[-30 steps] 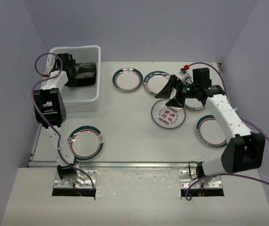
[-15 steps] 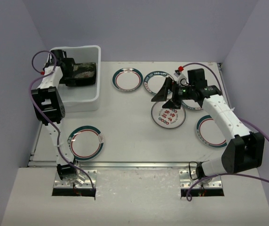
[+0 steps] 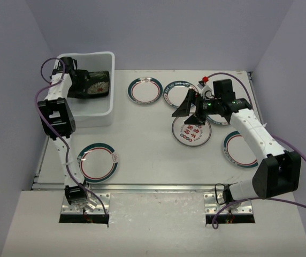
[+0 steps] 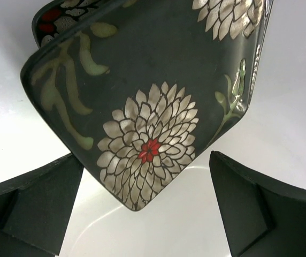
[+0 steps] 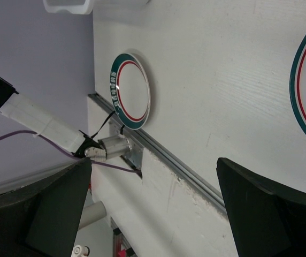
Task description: Place the plates into the plastic bin on the countertop
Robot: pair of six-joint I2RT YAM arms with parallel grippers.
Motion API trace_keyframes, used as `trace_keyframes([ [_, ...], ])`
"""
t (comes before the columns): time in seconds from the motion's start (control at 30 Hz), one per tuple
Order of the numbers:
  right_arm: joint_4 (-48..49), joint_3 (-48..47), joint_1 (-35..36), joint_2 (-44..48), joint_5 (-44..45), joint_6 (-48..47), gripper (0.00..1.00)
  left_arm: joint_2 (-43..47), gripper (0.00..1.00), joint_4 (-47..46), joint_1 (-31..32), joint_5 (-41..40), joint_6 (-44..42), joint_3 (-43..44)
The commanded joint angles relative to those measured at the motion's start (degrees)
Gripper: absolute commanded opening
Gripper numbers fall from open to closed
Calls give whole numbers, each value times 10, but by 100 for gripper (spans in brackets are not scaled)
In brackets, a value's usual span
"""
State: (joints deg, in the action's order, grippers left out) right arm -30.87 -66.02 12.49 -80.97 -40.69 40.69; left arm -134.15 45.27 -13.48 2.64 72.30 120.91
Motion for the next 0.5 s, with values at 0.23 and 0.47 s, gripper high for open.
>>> trace_keyframes([
  [0.23,53,8,33,18,-33,-1,99,42,100,14,-5,36,-91,21],
  [0.47,55,-26,101,-18,-39,-23,99,140,100,-83,-14,103,-152,77],
])
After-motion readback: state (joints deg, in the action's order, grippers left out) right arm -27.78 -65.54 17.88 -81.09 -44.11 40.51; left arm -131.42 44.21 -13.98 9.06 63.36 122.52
